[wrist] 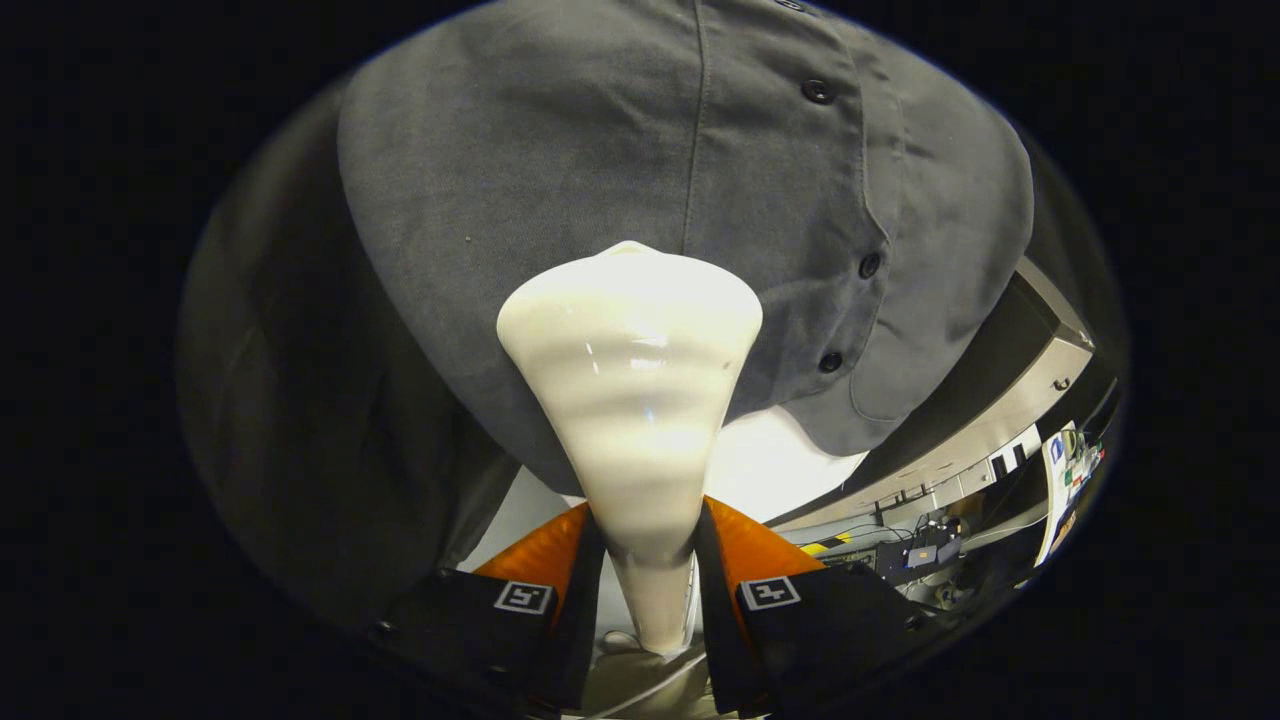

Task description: Iron the clothes twice with a garment steamer, once on the left side and once on the right side.

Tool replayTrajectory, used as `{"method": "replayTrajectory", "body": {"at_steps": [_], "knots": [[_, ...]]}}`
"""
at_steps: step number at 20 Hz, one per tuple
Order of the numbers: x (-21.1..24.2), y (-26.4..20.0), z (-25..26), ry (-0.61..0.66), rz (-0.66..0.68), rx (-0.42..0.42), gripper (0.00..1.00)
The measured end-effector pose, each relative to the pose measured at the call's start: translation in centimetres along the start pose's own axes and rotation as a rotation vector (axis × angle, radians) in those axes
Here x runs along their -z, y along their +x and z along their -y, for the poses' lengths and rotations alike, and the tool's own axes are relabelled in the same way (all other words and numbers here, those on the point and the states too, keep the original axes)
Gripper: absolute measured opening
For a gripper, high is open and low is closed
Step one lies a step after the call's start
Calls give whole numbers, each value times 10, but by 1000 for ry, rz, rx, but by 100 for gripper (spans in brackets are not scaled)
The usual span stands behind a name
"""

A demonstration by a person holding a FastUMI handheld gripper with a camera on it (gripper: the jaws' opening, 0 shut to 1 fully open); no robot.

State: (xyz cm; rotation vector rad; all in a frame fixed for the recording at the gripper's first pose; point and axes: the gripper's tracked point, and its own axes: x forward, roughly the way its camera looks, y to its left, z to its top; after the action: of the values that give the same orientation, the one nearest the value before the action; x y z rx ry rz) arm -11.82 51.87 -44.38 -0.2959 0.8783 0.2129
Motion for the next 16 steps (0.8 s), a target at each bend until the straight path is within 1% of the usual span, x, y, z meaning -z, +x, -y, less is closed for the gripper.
{"method": "replayTrajectory", "body": {"at_steps": [3, 8, 13, 16], "knots": [[-3, -12, 6, 13, 16, 0, 54], [-10, -36, 17, 50, 48, -28, 54], [-40, -73, 50, 96, 132, -31, 54], [-67, -98, 69, 125, 193, -28, 54]]}}
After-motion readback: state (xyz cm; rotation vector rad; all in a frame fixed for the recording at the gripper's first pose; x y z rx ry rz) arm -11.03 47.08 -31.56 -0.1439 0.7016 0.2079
